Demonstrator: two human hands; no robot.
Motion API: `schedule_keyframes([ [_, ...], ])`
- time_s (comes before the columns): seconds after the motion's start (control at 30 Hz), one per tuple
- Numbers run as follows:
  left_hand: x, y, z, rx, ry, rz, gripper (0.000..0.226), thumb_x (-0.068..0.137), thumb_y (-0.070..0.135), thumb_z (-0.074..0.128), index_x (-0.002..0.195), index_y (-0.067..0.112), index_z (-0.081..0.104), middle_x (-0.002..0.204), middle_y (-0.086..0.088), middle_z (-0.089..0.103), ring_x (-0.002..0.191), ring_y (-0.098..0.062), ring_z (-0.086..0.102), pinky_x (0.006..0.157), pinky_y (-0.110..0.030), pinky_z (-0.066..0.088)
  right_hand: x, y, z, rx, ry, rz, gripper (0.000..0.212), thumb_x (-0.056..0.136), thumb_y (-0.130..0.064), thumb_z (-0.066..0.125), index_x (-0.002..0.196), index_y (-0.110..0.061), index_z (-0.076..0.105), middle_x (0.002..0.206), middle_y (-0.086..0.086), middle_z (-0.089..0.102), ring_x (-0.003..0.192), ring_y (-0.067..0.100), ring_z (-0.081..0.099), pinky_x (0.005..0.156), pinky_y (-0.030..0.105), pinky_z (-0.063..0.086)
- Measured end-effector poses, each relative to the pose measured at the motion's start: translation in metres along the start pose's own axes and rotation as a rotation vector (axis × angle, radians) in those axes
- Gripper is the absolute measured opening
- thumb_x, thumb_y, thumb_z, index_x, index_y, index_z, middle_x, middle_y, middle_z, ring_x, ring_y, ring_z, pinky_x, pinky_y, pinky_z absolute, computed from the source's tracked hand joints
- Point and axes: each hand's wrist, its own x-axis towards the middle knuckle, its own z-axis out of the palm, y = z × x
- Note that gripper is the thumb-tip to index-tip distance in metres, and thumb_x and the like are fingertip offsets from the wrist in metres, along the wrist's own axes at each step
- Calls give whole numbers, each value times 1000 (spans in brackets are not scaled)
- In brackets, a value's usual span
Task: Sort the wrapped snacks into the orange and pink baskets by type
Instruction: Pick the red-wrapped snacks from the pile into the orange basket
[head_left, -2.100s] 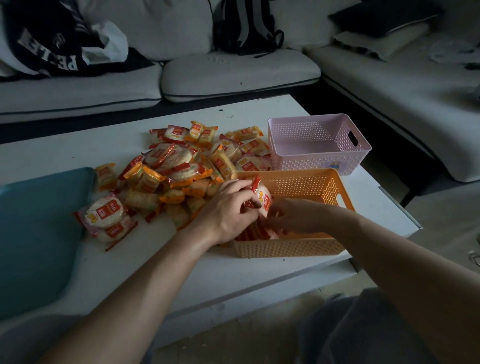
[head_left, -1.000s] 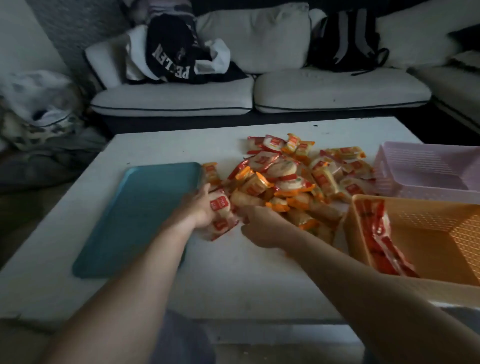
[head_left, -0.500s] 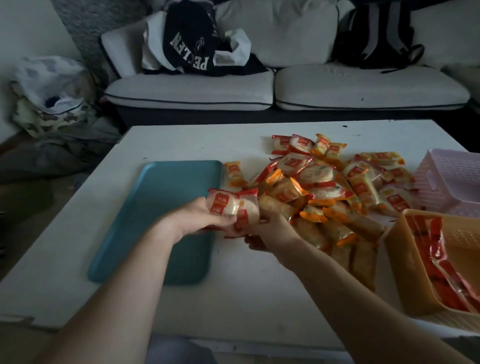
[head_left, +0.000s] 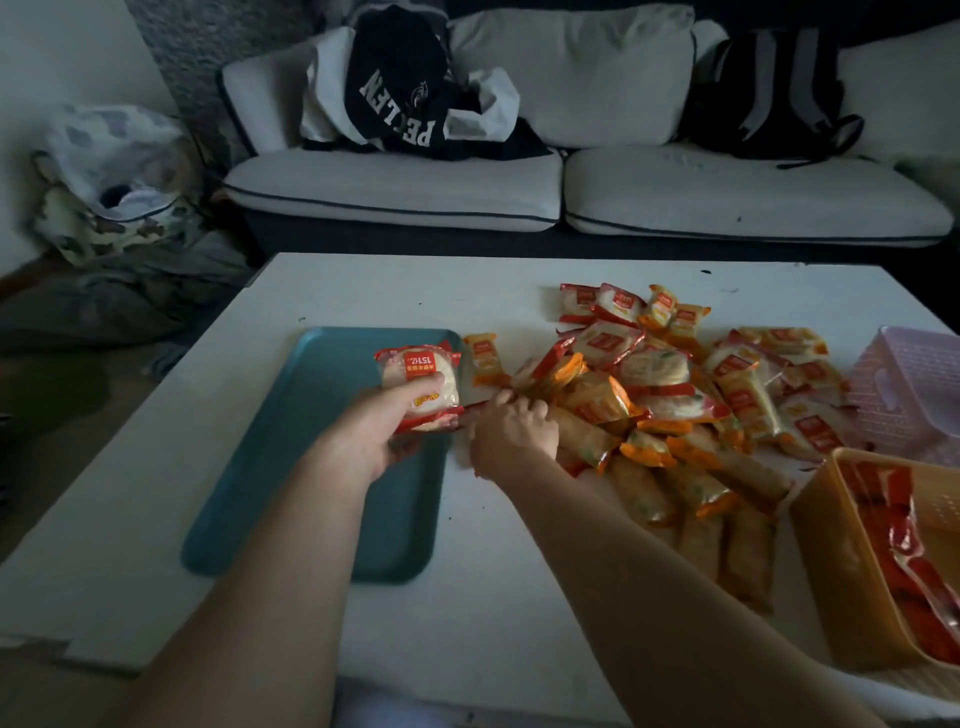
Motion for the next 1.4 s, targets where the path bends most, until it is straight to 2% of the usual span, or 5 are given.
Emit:
schedule_keyframes([
  [0.53,-39,18,56,-47,-480,293,57,61,32,91,113,17,75,111,-16,75,104,-33,72,83,-40,56,-36,85,-100,1249,-32,-62,15,95,-5,62,86,-14,69,78,14,69,70,27,65,64,38,59],
  [0.67,-42,30,98,-268,-424,336,63,74,24,84,132,21,60,118,-12,74,103,-33,73,74,-43,60,-18,158,-123,761,365,153,15,92,-28,56,88,-18,66,87,8,72,72,24,67,66,39,56],
  [0.77,-35,37,126,-284,-325,265,68,70,31,88,131,20,58,113,-12,75,97,-31,76,70,-43,61,3,192,-112,433,170,336,47,86,-55,53,96,-11,65,94,8,69,84,26,68,78,44,59],
  [1.13,50,82,190,221,-224,118,101,37,55,93,126,18,60,106,-13,75,88,-30,77,88,-48,60,24,205,-106,704,-213,323,42,80,-47,79,104,-16,64,81,1,58,68,16,52,58,26,43],
  [1.4,71,63,183,600,-387,47,97,35,76,87,119,32,66,111,-8,75,107,-31,69,102,-46,51,51,226,-116,1103,168,482,23,89,-24,64,100,-3,65,87,12,72,74,25,72,64,34,62],
])
